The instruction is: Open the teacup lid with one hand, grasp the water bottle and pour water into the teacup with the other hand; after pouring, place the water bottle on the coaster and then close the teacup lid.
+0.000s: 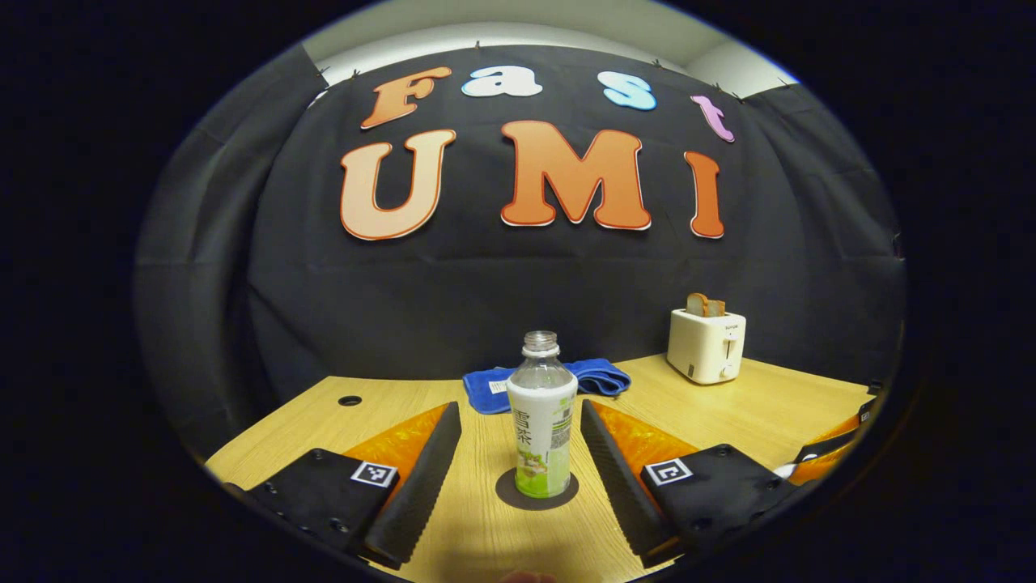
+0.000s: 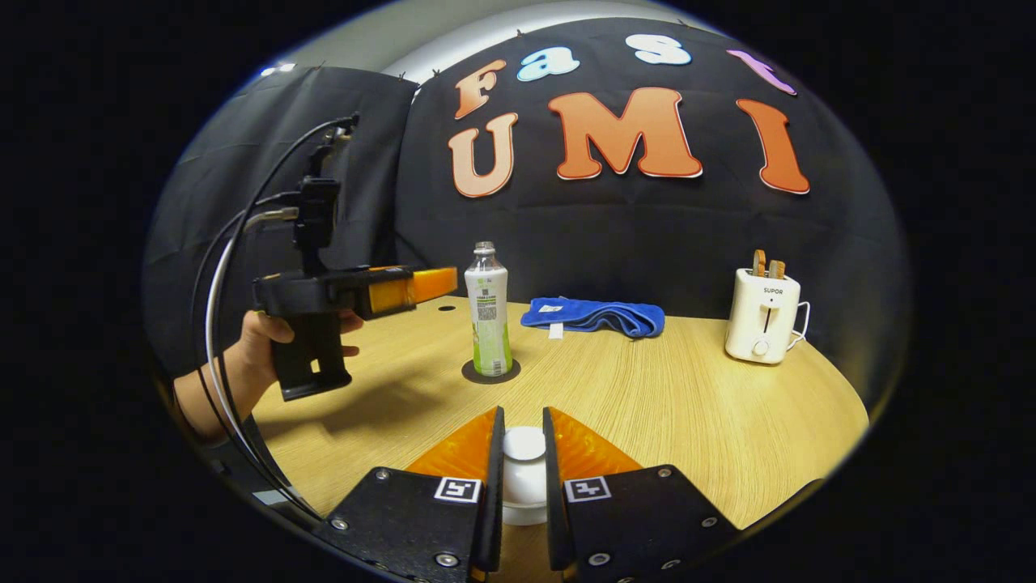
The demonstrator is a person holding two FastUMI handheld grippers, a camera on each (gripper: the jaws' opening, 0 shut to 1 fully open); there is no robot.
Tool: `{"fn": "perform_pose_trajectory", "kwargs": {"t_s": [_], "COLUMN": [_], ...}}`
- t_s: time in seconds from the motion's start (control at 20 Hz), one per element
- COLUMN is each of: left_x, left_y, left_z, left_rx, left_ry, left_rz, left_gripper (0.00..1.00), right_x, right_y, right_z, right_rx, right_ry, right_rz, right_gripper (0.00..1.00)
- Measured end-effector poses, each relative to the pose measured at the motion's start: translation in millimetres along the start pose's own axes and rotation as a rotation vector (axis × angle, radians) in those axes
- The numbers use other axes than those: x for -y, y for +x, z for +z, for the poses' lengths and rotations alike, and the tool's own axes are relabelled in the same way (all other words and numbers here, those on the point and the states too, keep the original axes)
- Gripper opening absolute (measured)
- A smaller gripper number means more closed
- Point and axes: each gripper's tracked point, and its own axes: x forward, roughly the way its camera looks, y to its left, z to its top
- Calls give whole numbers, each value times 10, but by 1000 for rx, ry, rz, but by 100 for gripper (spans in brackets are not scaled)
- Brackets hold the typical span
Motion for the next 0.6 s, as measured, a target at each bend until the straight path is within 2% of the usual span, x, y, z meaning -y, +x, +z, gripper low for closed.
{"fn": "perform_pose_trajectory", "kwargs": {"t_s": [0.05, 0.15, 0.35, 0.4, 0.45, 0.6], "left_x": [-36, -100, -87, -89, -87, -26], "left_y": [-31, -74, -137, -152, -170, -208], "left_z": [-4, 1, -50, -40, -22, 12], "left_rx": [4, 9, 1, 6, 9, 22], "left_ry": [-1, 2, -7, -7, -6, 11], "left_rz": [11, 28, 20, 20, 18, 11], "left_gripper": [96, 94, 96, 94, 96, 94], "right_x": [7, 2, -53, -42, -16, -15], "right_y": [23, 58, 135, 143, 155, 160], "right_z": [-24, -60, -145, -166, -188, -193], "right_rx": [-5, -11, -27, -33, -35, -30], "right_ry": [0, 0, 11, -1, -13, -1], "right_rz": [-2, -5, 8, 1, -12, -5], "right_gripper": [23, 23, 24, 27, 23, 24]}}
